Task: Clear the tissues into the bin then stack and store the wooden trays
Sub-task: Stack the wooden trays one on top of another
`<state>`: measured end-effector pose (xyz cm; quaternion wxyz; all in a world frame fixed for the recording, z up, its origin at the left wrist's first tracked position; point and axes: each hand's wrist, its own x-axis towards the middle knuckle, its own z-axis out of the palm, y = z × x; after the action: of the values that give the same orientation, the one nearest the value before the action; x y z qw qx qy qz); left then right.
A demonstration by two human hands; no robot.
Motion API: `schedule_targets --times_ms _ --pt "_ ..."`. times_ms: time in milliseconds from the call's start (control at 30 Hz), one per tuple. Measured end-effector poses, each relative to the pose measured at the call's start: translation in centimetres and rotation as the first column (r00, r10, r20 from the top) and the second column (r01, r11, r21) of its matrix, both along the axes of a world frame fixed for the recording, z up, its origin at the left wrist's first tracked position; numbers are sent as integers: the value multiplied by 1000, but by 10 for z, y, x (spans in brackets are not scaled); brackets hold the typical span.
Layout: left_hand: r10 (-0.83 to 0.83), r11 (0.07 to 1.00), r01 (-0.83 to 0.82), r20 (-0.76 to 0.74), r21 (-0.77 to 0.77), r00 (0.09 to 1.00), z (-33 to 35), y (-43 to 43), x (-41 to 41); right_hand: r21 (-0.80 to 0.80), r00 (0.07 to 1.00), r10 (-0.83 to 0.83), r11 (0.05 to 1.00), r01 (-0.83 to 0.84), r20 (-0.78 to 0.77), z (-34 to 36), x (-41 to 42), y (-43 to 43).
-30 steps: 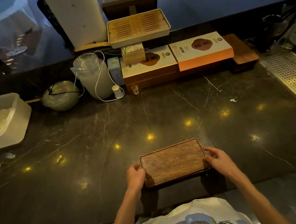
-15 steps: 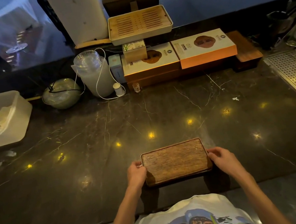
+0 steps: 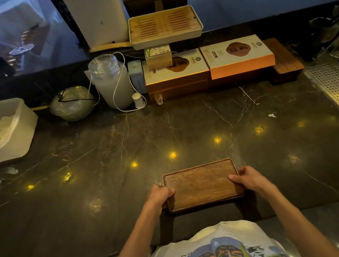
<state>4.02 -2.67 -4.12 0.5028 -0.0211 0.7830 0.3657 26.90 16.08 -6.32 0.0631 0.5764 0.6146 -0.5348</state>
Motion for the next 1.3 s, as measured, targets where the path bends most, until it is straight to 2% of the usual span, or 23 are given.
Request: schedule_targets --times_ms 133,233,300,367,533,600,700,800,867,900,967,1033,1067,1200,1300 --pt "-74 990 84 -90 114 993 3 -4 -9 16 985 -44 999 48 -166 9 5 4" --pt "-169 941 236 -268 243 949 5 -11 -15 82 954 -21 996 47 -299 16 10 0" --pt "-219 914 333 -410 232 885 4 -15 -16 168 947 45 986 10 -317 16 11 -4" --pt "-246 900 384 -487 207 838 1 -21 -14 241 947 87 971 -11 -308 12 12 -10" --pt "-256 899 401 -532 176 807 -4 -28 -10 298 949 105 954 -12 -298 6 16 -16" --pt "-335 876 465 -536 124 775 -1 -26 -12 293 952 148 954 -66 -269 8 15 -15" --pt "-469 785 619 -646 7 603 8 -21 -10 336 947 238 929 -156 -217 13 12 -16" --pt "-539 682 701 -790 -207 291 14 -12 -2 411 945 271 894 -177 -183 18 10 -20" --pt "-582 608 702 -810 -371 76 16 -2 5 470 937 290 866 -171 -193 25 7 -26" --pt "-606 574 691 -796 -438 -2 16 3 9 523 929 331 828 -202 -165 29 4 -29" --pt "-639 527 663 -762 -532 -103 15 11 16 664 890 454 651 -367 47 35 -5 -36" --pt "-647 524 641 -752 -561 -129 13 15 21 704 802 528 456 -544 278 41 -21 -47" --pt "-644 536 636 -756 -555 -117 12 14 22 702 765 555 399 -590 327 43 -31 -55" --pt "-626 570 623 -774 -536 -94 7 5 26 717 661 647 246 -653 380 45 -73 -95" --pt "-597 603 605 -797 -519 -89 5 4 26 737 683 610 227 -637 403 40 -88 -108"
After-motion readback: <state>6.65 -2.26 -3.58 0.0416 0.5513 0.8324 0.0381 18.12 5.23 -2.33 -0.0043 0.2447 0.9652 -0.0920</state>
